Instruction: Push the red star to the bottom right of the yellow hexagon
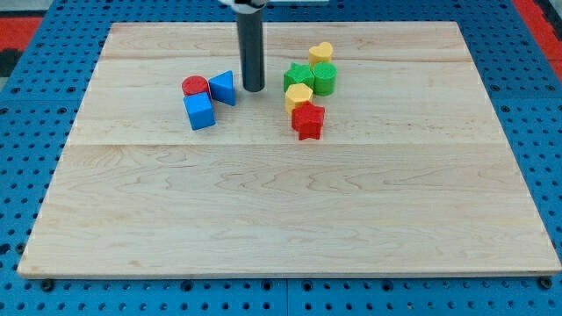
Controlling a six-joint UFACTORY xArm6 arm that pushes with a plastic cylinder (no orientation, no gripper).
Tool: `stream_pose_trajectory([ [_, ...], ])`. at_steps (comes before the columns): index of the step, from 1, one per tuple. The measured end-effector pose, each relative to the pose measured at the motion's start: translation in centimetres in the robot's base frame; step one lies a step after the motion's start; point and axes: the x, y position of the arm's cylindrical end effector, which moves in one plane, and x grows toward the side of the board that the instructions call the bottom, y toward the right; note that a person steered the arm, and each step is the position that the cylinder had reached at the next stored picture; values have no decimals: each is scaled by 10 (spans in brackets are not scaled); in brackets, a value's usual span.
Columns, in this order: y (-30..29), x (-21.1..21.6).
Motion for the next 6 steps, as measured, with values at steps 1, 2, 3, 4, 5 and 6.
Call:
stream_pose_trajectory([
  [1,-6,14],
  [2,25,27],
  [3,48,48],
  [4,67,65],
  [5,79,69],
  [6,79,51],
])
